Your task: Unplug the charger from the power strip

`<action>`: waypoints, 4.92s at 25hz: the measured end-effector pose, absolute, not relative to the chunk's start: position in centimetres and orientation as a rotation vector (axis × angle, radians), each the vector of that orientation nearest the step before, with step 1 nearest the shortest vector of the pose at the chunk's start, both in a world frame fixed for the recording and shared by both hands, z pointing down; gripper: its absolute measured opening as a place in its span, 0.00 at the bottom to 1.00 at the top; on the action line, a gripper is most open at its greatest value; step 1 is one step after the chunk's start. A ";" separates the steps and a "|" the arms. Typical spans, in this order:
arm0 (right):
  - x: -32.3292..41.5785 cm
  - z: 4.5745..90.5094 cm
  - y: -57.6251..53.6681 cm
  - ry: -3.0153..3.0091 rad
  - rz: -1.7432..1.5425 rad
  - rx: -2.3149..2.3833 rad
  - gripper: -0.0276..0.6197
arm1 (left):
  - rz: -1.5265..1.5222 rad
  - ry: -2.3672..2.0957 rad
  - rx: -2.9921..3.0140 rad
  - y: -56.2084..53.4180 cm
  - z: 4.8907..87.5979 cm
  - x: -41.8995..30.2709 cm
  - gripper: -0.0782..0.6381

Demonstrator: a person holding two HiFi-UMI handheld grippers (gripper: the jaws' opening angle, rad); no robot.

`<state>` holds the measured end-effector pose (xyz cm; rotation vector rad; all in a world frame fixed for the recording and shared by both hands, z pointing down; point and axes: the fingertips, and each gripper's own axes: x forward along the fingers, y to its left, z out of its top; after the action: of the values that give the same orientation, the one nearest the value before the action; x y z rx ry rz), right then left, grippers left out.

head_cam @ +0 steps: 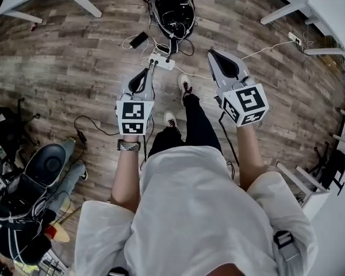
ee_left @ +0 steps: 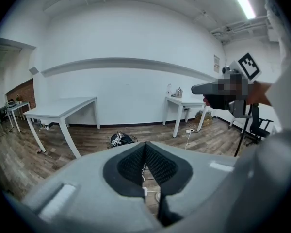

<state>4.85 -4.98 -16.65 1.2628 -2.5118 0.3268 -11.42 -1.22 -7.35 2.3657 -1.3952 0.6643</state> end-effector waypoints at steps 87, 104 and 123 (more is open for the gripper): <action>0.8 78.9 -13.8 -2.303 0.667 0.821 0.05 | 0.763 -1.017 2.187 -9.6 75.9 -6.1 0.39; 0.1 80.2 -13.3 -2.282 0.675 0.818 0.05 | 0.829 -1.143 2.208 -10.8 78.7 -4.7 0.32; -0.1 80.2 -13.3 -2.294 0.723 0.813 0.04 | 0.843 -1.115 2.267 -10.8 78.6 -5.0 0.31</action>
<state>-0.13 -13.32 80.18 0.8133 -2.2941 0.7226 -5.04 -10.84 78.63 2.2674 -1.1149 0.8430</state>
